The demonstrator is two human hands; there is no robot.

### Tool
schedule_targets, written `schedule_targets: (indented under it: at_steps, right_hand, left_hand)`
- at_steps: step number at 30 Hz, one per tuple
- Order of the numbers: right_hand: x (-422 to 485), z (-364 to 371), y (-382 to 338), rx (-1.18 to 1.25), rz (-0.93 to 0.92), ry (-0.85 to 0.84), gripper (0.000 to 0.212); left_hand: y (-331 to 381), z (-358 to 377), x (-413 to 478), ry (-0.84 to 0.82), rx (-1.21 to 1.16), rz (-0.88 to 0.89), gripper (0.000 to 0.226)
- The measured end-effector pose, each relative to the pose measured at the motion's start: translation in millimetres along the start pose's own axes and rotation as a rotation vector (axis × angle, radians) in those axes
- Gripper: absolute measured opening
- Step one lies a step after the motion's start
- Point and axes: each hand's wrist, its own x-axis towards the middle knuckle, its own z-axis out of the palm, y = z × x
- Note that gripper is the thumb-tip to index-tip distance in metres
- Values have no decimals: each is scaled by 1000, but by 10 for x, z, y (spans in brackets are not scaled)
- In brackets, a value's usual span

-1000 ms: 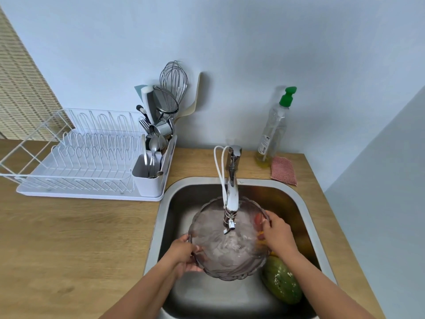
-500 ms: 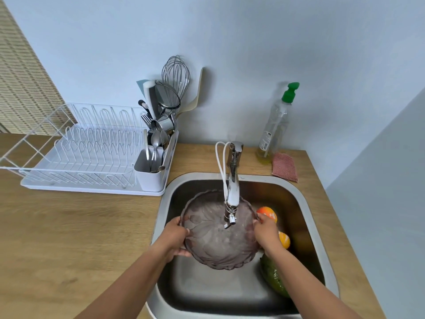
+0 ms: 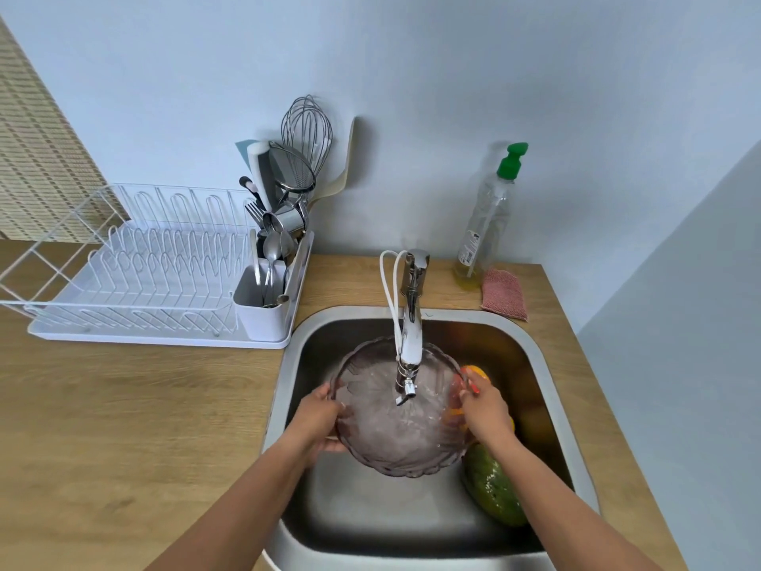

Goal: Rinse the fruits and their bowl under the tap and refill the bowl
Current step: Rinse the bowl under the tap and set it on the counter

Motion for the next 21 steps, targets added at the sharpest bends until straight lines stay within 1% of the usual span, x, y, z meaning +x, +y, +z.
schedule_targets:
  at_steps: [3,6,7,8,10,11,13,15,21]
  right_hand:
    - [-117,82,-59,71,10,-66,44]
    - [-167,154,-47,155,123,-178,45]
    - [-165,163,-47,159,165,-218,43]
    - [-176,157,-62,163,215,-268,38]
    - [-190,128,-73,129,300,-346,25]
    - [-192,108,-77,112,325,-386,23]
    - [-183,74,-67,97,351,-469,28]
    - [-170,61,-48,101,365,-533,34]
    - [-245,52,-82,96,350,-528,35]
  left_hand:
    - [97,-143,-59,10,95,66,41]
    - [214,-232,-45,48,197,109,32]
    - [258,-243,-42,58,205,103,26]
    - [297,-248,-44,64,207,86,26]
    - [365,-244,-51,66,207,44,40]
    - [396,-239,-64,63,211,35,48]
    - [443,-229,-81,65,235,36,56]
    - [479,-228,-84,75,259,49,56]
    - [464,-271,-24,60,275,19,55]
